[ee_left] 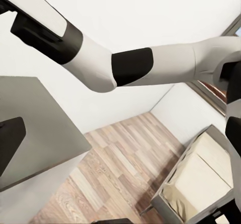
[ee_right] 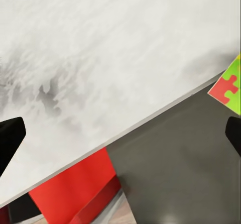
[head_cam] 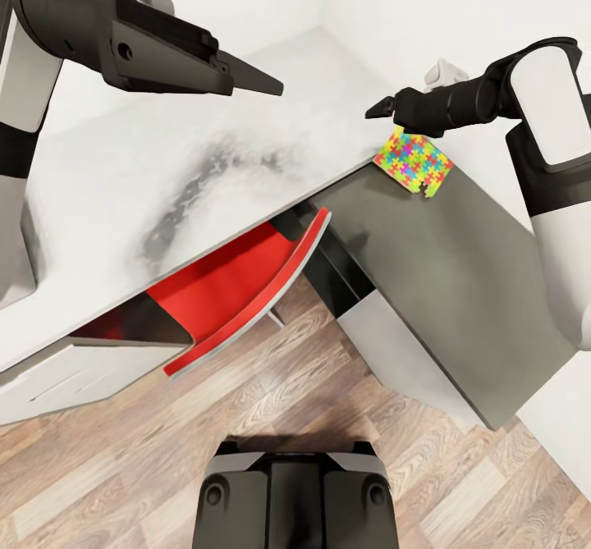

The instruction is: Put all the toys in the child's room - the three board games (two on the bed and one on the table), the two jigsaw puzzles on the table, and the tennis ball on the table - inside the toy box on the table in the child's room.

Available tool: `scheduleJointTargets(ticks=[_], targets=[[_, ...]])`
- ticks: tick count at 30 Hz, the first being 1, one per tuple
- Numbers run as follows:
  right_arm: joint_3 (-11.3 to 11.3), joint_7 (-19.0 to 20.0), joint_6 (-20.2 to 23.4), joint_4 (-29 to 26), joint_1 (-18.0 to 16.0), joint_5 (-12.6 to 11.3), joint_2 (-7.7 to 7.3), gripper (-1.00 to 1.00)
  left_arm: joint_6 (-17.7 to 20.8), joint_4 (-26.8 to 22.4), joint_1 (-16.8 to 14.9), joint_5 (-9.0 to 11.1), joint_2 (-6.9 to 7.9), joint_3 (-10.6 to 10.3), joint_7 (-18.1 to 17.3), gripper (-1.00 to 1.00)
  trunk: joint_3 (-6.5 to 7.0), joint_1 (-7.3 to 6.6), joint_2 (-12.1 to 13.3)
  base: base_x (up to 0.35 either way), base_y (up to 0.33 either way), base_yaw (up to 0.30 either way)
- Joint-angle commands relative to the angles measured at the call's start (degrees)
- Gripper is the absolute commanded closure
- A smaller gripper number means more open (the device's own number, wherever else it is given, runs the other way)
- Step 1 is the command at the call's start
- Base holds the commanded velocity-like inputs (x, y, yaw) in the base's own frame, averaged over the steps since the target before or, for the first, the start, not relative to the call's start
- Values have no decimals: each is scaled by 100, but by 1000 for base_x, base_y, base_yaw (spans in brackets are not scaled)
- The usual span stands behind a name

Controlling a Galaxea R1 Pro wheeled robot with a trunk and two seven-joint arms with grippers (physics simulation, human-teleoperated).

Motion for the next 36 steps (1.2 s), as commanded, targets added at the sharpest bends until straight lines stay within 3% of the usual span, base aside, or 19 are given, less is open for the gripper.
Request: scheduleJointTargets(ticks=[1,18,36], targets=[[15,-63,0,-5,-7,-58,-7,-100,61,2,-8,2,10,-17,-27,-100,2,4,-9,0,0,0],[15,-86,0,-12,-6,-65,-54,-100,61,2,-8,15,32,-315,-27,-100,165,4,-9,0,0,0],[15,-68,0,-27,-6,-59,-89,-100,61,-10,-8,20,31,-360,-27,-100,337,4,-9,0,0,0]])
